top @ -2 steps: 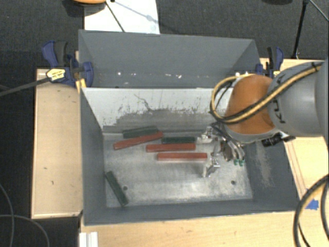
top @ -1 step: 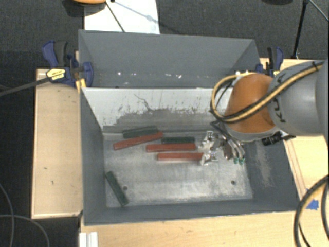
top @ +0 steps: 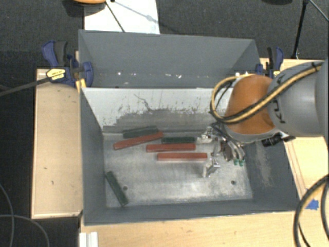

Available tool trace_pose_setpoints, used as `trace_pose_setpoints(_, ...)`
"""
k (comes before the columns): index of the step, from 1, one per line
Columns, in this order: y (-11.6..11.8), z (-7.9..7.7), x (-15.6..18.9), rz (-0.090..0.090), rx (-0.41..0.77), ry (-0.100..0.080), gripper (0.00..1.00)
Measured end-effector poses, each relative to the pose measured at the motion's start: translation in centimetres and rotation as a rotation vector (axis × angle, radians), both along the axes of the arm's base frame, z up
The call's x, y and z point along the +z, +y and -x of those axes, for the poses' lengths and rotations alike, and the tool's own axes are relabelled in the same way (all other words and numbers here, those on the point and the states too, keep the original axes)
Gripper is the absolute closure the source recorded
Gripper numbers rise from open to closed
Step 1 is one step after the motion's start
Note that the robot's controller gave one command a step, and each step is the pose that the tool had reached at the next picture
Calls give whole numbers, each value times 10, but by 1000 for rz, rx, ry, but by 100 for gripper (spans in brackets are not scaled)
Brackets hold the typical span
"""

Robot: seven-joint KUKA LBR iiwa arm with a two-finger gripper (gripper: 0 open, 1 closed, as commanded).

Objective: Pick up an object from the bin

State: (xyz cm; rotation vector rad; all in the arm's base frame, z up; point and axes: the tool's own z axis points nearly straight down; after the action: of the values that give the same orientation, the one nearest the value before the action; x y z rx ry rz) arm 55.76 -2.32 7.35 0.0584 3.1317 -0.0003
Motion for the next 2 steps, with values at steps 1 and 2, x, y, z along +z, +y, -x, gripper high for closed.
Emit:
trace_pose_setpoints(1,0,-2,2,0,0,-7,100)
trace_pose_setpoints(2,0,0,0,0,1,0,0)
